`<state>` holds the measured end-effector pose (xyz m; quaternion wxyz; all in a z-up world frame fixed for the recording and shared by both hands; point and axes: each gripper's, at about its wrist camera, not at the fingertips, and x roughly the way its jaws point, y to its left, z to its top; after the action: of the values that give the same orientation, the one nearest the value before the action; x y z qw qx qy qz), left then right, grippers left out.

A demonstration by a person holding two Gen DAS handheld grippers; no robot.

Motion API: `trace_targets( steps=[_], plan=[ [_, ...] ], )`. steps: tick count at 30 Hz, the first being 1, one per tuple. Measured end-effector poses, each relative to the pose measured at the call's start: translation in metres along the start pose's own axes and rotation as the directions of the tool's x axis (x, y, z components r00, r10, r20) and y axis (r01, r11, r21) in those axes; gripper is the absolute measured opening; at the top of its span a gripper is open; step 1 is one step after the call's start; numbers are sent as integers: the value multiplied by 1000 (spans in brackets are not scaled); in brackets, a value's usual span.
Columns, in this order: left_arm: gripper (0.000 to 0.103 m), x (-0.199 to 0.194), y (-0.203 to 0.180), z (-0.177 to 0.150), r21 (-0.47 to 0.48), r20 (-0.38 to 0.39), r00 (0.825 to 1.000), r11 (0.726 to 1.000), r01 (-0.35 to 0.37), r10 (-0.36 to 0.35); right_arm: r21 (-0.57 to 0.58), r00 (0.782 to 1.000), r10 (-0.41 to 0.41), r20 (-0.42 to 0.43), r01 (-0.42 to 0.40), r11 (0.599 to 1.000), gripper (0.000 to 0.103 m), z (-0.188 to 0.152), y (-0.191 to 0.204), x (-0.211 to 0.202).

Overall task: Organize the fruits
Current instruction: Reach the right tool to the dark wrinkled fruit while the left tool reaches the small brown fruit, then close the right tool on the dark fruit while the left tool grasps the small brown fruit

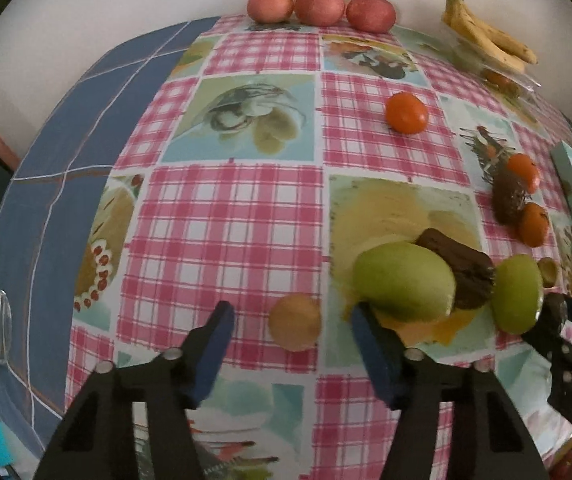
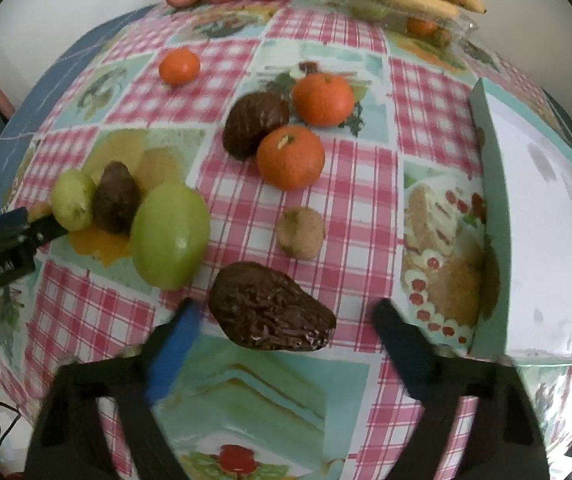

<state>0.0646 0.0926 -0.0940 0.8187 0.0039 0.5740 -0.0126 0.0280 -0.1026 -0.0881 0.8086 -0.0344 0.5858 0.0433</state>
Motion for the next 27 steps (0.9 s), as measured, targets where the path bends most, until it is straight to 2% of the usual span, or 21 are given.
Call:
trace_targets(
  steps=[1, 2, 3, 5, 8, 13, 21, 27],
  plan=[
    [55, -1, -2, 0, -1, -2, 1000, 1000, 2, -2, -2, 1000, 3, 7, -3, 1000, 65, 1, 0, -2],
    [47, -2, -3, 0, 0, -4, 1000, 1000, 4, -4, -4, 1000, 6, 12, -6, 1000, 57, 2, 0, -3],
    [36, -4, -5, 0, 1, -6, 1000, 1000, 9, -9, -7, 1000, 6, 15, -6, 1000, 57, 3, -1, -4],
    [27, -6, -13, -2, 8, -11, 1000, 1000, 15, -15, -10, 1000, 4, 13, -4, 1000, 57, 4, -1, -4],
    [27, -5, -14, -5, 1, -15, 1000, 1000, 17, -17, -11, 1000, 3, 12, -3, 1000, 57, 4, -3, -4],
    [27, -8, 3, -5, -129, -27, 996, 988, 81, -85, -17, 1000, 8, 2, -8, 1000, 57, 4, -6, -2],
    [27, -23, 26, -7, -290, 0, 987, 945, 152, -159, -13, 1000, 15, -20, -15, 1000, 57, 7, -11, -2],
    [27, -46, 39, -4, -374, 45, 982, 908, 187, -184, 29, 1000, 29, 12, -29, 999, 57, 10, -19, -11]
  ],
)
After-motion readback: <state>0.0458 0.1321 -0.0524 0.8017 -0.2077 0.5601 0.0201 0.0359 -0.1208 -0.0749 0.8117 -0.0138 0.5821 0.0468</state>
